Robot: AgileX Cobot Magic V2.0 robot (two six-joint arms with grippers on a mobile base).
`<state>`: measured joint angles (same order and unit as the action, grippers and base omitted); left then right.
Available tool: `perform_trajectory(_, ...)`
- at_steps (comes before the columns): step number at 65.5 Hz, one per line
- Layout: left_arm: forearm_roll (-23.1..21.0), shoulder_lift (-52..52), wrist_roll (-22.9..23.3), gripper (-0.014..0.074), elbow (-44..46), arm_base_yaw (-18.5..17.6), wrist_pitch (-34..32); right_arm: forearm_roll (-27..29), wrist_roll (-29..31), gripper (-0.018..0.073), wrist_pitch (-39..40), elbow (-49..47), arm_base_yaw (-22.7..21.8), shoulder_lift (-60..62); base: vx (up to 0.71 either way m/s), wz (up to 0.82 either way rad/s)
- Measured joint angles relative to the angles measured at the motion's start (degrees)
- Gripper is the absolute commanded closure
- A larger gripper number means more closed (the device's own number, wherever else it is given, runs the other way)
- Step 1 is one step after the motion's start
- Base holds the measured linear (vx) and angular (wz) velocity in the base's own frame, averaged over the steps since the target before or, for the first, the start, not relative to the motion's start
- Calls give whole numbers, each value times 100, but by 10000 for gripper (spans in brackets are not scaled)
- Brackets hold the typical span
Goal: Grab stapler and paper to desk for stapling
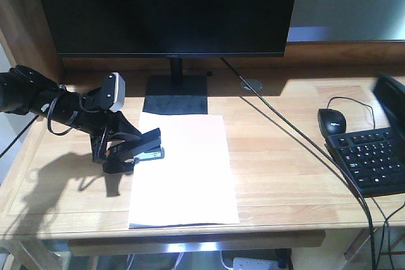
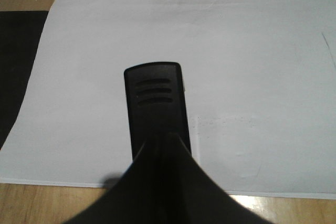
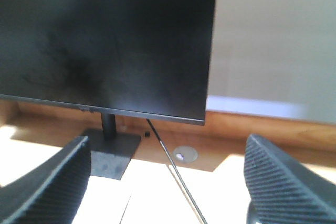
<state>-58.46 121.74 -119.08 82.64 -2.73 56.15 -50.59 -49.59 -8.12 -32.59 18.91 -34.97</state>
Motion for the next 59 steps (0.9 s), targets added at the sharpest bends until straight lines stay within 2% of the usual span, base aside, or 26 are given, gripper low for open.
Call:
perform_trajectory(15,0,0,0,603,0,0,0,54,-71,-11,0,1149,0,1874,0,0)
perform_trajectory(33,0,0,0,603,0,0,0,66,-140,7,265,2129,0,3401,0,0)
perform_trajectory(59,0,0,0,603,0,0,0,66,-156,55,79,2618,0,3576,0,0)
